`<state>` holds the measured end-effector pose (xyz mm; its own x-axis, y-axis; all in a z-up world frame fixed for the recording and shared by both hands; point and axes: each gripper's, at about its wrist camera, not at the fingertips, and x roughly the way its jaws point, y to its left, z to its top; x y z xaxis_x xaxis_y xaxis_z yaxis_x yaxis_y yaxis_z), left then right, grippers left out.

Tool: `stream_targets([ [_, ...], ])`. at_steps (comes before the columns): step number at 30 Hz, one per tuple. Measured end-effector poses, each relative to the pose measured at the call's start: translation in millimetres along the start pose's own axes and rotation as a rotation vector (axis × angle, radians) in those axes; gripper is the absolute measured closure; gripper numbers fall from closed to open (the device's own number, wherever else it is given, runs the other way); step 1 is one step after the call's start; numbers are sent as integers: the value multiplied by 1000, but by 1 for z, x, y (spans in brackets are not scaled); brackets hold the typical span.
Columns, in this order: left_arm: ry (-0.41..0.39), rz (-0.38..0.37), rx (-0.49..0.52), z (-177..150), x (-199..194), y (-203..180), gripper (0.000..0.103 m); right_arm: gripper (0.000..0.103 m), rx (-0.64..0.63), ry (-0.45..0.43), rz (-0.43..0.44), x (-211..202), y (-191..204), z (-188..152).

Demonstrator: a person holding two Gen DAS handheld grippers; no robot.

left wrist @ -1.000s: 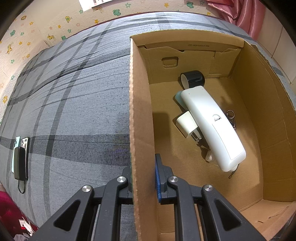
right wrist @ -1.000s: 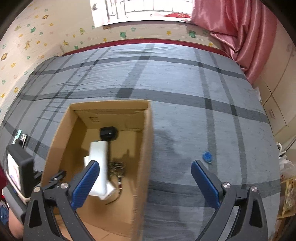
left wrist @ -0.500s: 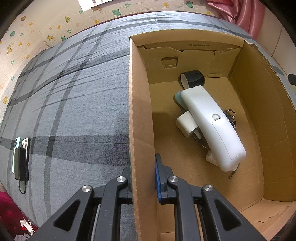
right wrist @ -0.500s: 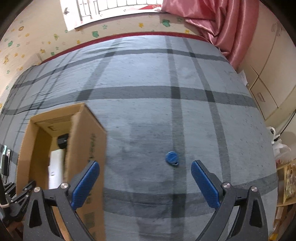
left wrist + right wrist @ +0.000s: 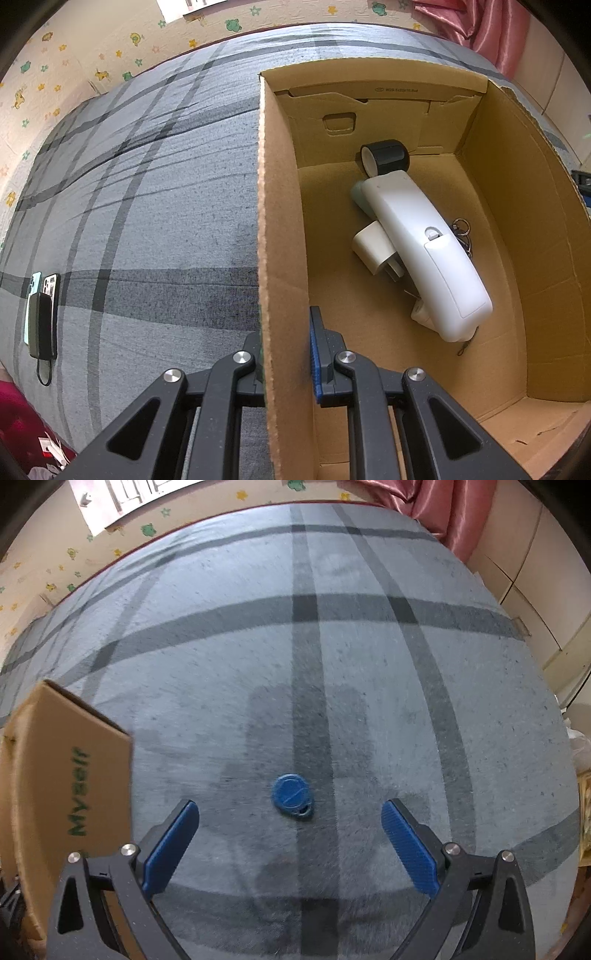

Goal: Organize rigid objects
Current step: 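Move the right gripper back toward the blue tag on the bed, then grasp the blue tag with the right gripper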

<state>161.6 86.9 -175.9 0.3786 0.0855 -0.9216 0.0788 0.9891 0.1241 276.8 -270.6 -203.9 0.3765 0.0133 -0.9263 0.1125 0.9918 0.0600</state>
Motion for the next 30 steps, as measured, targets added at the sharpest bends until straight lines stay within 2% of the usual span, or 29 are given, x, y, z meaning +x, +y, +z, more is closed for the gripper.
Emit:
stream_targets([
  [12,0,16,5,-1,-1,-3,88,2,-31,30,-21,42,-7,-5],
  [23,1,16,2,-1,-1,-2,87,3,-50,29,-38,48,-4,-10],
  [24,1,13,0,-1,-1,-1,87,8,-50,27,-42,47,-4,-9],
  [26,7,13,0,-1,1,-1,87,26,-54,18,-34,43,-2,-9],
  [28,6,9,-4,-1,1,0,87,58,-57,16,-30,39,-1,-7],
  [29,5,7,-5,-1,1,0,87,69,-54,11,-27,37,-1,-7],
  [30,6,9,-5,-1,1,0,87,74,-52,10,-28,36,-2,-7],
])
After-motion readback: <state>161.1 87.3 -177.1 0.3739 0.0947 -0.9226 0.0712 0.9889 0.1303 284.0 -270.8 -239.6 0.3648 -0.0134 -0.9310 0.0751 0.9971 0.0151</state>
